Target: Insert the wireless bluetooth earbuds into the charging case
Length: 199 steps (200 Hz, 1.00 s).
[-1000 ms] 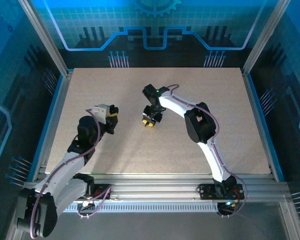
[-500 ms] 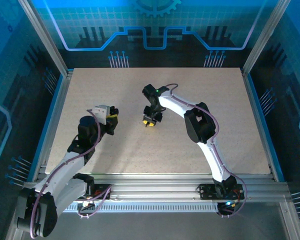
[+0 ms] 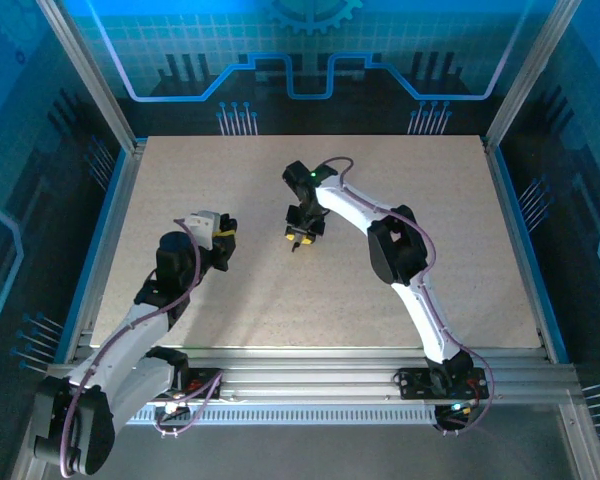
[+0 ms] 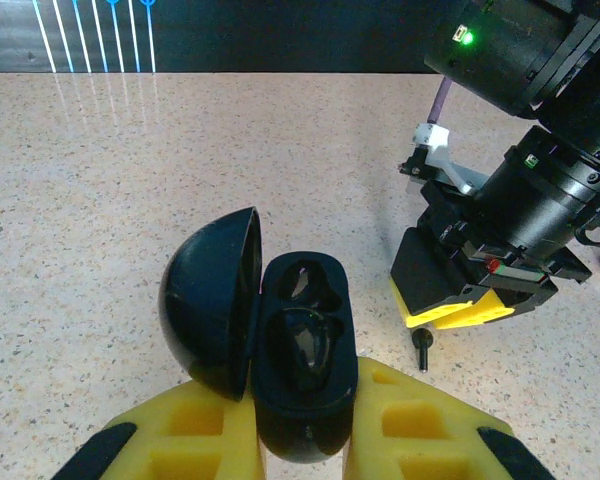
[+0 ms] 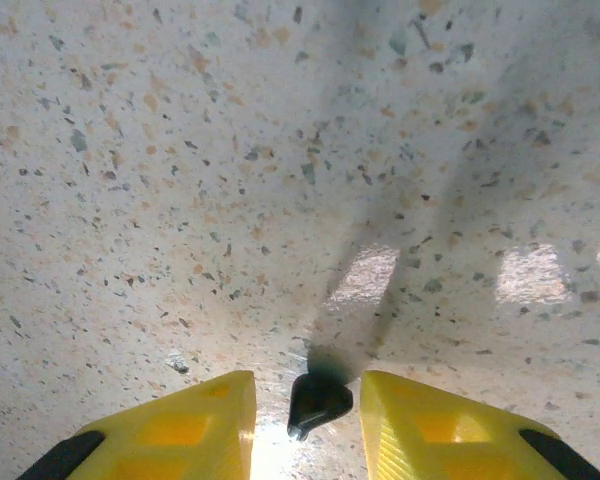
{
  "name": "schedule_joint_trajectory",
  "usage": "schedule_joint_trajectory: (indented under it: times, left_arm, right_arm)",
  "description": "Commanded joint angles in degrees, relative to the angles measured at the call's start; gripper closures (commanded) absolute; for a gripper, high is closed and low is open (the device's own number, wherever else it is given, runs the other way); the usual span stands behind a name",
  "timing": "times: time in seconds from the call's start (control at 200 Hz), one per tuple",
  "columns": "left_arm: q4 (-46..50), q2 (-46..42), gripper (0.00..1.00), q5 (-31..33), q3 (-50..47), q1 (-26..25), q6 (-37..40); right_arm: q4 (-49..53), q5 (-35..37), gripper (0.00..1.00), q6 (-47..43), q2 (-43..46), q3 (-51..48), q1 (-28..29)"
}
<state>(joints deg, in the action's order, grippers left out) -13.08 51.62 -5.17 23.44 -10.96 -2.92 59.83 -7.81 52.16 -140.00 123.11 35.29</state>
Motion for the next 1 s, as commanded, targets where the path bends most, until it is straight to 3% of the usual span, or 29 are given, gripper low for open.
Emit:
schedule_joint_trajectory:
  times: [0.0,0.99]
  left_arm:
    - [0.78,-0.99,0.86,-0.13,2.06,0.59,0.72]
    - [0.88,-3.14,0.85,0.35,1.51,0.59,0.63]
  right_arm:
    - [1.81,0.61,0.67,-1.99,-1.72,1.48,0.25]
    - [4.94,-1.09,0.75,1.11,-2.52,1.00,1.96]
